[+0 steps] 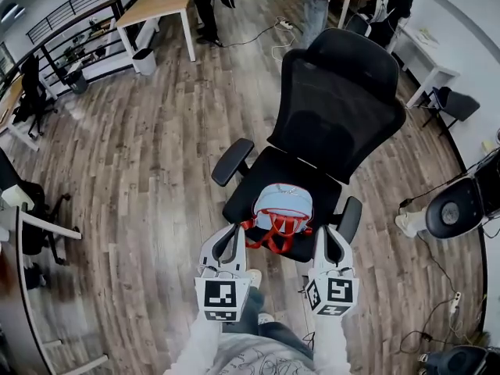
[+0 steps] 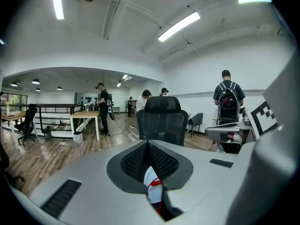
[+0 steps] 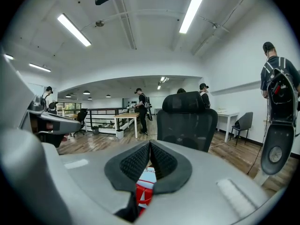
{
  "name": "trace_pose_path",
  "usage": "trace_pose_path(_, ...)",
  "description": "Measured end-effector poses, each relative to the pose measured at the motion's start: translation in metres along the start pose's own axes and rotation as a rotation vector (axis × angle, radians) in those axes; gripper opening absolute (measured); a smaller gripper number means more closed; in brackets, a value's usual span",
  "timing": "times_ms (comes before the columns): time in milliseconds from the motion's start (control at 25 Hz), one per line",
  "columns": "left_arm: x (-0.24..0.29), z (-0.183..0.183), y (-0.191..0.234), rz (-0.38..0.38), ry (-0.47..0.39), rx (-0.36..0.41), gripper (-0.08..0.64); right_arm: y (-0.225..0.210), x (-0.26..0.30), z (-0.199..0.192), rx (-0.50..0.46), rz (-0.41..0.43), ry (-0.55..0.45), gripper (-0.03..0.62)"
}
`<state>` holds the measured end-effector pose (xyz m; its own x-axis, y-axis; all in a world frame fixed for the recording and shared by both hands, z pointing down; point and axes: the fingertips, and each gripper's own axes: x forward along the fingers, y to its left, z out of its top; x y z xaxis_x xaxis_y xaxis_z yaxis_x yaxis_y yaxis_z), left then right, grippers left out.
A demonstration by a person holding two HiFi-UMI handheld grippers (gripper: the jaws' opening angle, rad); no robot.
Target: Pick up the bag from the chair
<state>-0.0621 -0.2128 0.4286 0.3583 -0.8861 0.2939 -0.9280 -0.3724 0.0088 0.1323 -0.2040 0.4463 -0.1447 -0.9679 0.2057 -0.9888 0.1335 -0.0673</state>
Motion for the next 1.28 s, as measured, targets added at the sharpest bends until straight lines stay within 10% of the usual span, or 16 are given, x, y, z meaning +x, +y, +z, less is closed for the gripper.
trace_pose_path(840, 0.087, -0.132, -0.001, -0.136, 0.22, 0.026, 0.008, -0.042, 0.051, -0.132, 0.034, -0.027, 0.225, 0.044)
trace_pose_path(1280, 0.111, -0.248, -0.02, -0.26, 0.357, 0.024, 0.05, -0.028, 0.066, -0.253, 0.046, 0.188, 0.45, 0.14)
